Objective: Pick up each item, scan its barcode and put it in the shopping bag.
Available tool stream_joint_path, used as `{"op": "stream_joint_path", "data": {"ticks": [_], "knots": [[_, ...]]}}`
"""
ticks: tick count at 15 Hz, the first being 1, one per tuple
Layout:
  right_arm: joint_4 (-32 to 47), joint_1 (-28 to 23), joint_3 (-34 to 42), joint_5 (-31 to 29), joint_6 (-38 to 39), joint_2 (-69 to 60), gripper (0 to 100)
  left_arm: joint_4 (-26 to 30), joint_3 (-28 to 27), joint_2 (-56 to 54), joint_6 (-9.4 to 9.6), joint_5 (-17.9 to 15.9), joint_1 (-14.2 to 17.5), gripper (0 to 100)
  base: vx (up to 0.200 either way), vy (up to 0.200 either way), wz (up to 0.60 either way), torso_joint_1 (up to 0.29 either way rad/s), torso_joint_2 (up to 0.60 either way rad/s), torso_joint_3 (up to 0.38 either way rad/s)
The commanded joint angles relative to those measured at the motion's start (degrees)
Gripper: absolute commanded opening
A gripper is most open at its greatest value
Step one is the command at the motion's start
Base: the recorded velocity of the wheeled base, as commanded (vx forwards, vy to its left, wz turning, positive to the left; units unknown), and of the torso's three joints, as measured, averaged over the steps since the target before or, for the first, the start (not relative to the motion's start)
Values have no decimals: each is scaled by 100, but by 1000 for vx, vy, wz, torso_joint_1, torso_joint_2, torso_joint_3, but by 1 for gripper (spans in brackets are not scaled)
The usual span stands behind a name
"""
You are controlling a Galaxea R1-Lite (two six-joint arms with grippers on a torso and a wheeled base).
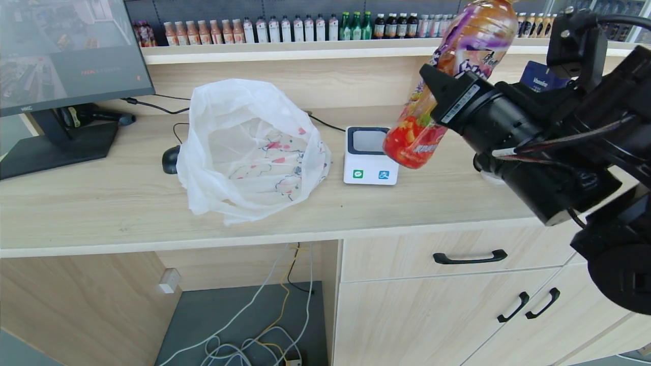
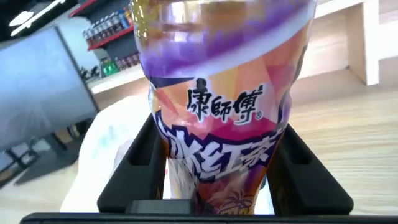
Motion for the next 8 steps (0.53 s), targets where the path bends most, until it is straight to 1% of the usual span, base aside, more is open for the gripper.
{"op": "stream_joint_path", "data": {"ticks": [1, 4, 7, 8], "knots": [[-156, 593, 577, 192, -739, -375, 0, 0, 0, -1, -1, 1, 4, 100, 0, 0, 0, 0, 0, 0], [-437, 593, 577, 324, -1310, -278, 0, 0, 0, -1, 7, 1, -5, 100, 0, 0, 0, 0, 0, 0], [-437, 470, 735, 491, -1697, -234, 0, 0, 0, -1, 16, 1, -5, 100, 0, 0, 0, 0, 0, 0], [-437, 461, 727, 667, -1749, -181, 0, 0, 0, -1, 7, 1, 4, 100, 0, 0, 0, 0, 0, 0]]}}
